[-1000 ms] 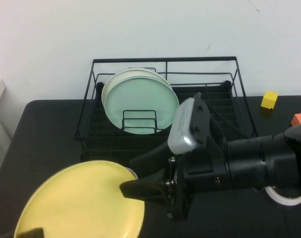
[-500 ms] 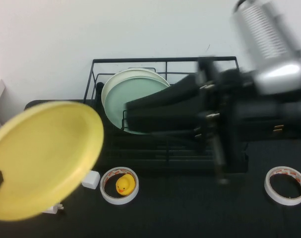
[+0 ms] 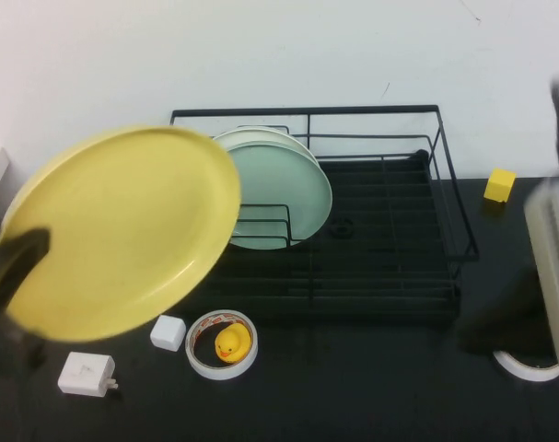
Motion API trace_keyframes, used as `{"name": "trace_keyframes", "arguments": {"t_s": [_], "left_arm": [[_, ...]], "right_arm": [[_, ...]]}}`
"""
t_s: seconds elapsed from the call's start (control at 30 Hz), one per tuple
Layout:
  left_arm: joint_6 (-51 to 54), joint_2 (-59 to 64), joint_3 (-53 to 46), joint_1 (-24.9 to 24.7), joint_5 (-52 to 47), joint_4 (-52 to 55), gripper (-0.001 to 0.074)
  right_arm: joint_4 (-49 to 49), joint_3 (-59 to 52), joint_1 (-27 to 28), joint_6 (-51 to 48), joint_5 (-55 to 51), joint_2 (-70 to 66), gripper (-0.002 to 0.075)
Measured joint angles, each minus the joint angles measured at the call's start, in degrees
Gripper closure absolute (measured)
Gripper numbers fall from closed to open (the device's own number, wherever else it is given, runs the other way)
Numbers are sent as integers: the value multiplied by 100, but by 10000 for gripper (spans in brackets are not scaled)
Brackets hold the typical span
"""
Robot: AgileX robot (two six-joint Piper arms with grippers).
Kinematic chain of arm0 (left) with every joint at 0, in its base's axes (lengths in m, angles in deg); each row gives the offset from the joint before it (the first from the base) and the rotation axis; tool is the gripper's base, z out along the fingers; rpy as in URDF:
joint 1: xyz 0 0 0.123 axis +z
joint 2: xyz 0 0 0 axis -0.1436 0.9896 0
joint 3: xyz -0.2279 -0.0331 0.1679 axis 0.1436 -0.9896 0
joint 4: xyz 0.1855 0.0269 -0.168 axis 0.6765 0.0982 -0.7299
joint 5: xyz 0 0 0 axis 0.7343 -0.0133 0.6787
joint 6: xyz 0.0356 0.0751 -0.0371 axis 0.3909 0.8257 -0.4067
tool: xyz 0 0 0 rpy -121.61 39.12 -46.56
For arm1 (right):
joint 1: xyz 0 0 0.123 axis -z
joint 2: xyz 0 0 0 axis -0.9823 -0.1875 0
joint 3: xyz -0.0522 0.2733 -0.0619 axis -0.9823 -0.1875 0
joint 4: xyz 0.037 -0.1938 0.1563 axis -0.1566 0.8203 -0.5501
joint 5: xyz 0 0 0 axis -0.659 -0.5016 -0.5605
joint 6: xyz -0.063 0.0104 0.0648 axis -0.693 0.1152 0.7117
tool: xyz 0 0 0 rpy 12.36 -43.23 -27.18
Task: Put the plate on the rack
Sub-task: Place the plate on the rack
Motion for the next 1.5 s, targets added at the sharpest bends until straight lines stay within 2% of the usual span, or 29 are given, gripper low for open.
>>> {"name": "trace_keyframes", "arguments": {"t_s": [0.13, 0.23, 0.67, 0.8, 1.0, 1.17, 1.3, 1.5], "left_arm": [[222, 771, 667, 0, -205, 10, 652], [482, 1344, 1238, 0, -361, 10, 652], [632, 3373, 2942, 0, -701, -901, 652], [1037, 3734, 3346, 0, -897, -1036, 652], [2525, 4319, 3840, 0, -1307, -1201, 652], [4159, 4629, 3922, 0, -1351, -1367, 652], [5206, 4867, 3931, -62, -1121, -1778, 652], [6548, 5155, 3931, -493, -522, -1881, 652]], "right_arm": [[1743, 0, 5, 1275, -945, 102, 724], [2327, 0, 18, 1700, -1408, 243, 724], [2902, -12, 28, 2361, -1583, 1314, 725], [3287, -211, 28, 2574, -1583, 1816, 726], [3486, -841, 28, 3031, -1583, 2766, 726], [3045, -1809, 28, 3245, -838, 3685, 726], [2838, -2780, 28, 3293, -116, 4436, 726], [2738, -3718, 28, 3424, 521, 5352, 726]]}}
